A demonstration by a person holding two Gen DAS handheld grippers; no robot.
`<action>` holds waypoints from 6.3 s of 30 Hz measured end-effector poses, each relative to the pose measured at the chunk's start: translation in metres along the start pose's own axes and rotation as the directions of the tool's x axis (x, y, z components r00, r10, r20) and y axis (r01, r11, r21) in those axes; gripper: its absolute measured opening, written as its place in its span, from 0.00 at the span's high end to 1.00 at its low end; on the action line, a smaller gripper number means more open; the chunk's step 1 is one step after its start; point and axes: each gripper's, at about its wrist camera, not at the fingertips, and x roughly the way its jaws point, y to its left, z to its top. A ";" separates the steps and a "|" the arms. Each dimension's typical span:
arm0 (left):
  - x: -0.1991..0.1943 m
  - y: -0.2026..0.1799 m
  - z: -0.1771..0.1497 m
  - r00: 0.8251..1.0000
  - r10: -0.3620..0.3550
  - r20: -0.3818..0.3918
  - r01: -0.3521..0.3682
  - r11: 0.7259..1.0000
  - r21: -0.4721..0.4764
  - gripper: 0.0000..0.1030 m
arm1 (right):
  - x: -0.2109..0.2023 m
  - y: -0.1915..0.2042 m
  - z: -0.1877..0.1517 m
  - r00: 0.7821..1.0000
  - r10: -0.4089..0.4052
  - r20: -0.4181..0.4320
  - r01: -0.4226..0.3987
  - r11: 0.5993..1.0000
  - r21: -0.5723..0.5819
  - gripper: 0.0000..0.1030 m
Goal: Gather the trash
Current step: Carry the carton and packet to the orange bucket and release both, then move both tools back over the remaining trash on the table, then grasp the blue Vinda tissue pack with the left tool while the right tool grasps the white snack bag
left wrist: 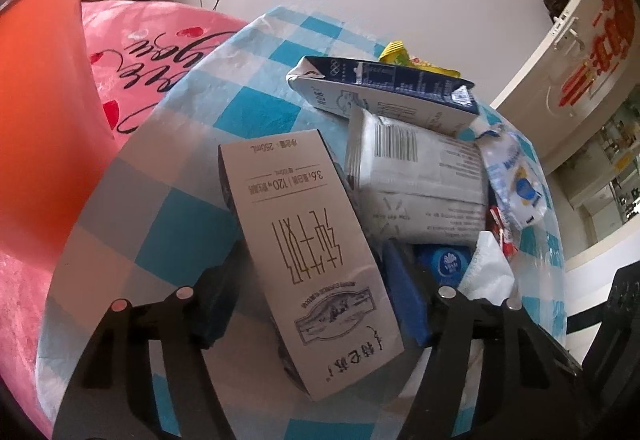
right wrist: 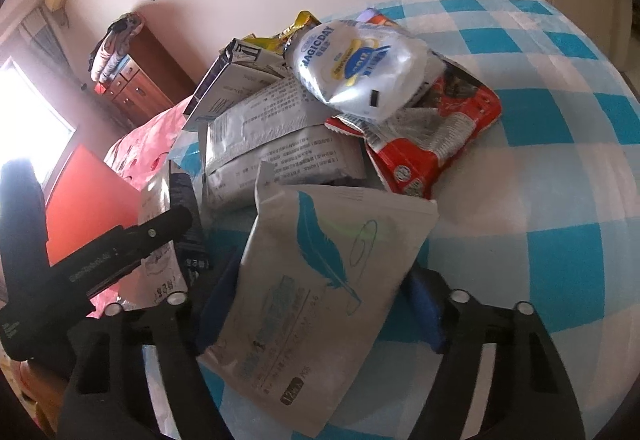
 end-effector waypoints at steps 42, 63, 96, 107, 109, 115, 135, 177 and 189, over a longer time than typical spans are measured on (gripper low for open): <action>-0.195 0.197 0.076 0.816 0.404 0.415 -0.331 0.913 -0.237 0.33 | 0.020 0.328 0.116 0.902 0.422 0.085 -0.346 0.829 -0.440 0.45; -0.166 0.219 0.070 0.829 0.405 0.387 -0.330 0.911 -0.247 0.14 | 0.070 0.330 0.105 0.880 0.473 -0.034 -0.451 0.813 -0.368 0.13; -0.169 0.105 0.015 0.815 0.152 0.559 -0.173 0.985 -0.015 0.14 | -0.046 0.191 0.047 0.901 0.013 0.433 0.154 0.925 -0.348 0.09; -0.150 0.067 -0.001 0.877 0.050 0.478 -0.096 0.993 0.072 0.14 | -0.073 0.125 0.033 0.855 -0.095 0.509 0.236 0.946 -0.221 0.08; -0.144 0.057 -0.005 0.883 0.046 0.467 -0.100 0.991 0.091 0.14 | -0.075 0.113 0.032 0.852 -0.110 0.512 0.243 0.949 -0.200 0.08; -0.127 0.033 -0.013 0.901 0.032 0.432 -0.097 0.987 0.130 0.14 | -0.081 0.078 0.027 0.839 -0.146 0.523 0.261 0.953 -0.154 0.08; -0.069 -0.046 -0.032 0.958 -0.020 0.286 -0.063 0.958 0.280 0.14 | -0.076 -0.012 0.036 0.833 -0.252 0.493 0.295 0.955 -0.010 0.08; 0.040 -0.118 -0.056 0.999 0.003 0.041 -0.017 0.934 0.356 0.24 | -0.010 -0.061 0.077 0.965 0.091 0.247 -0.065 0.992 -0.111 0.08; 0.042 -0.123 -0.057 0.996 0.037 0.086 -0.063 0.942 0.329 0.48 | 0.006 -0.072 0.080 0.961 0.181 0.209 -0.178 0.984 -0.034 0.44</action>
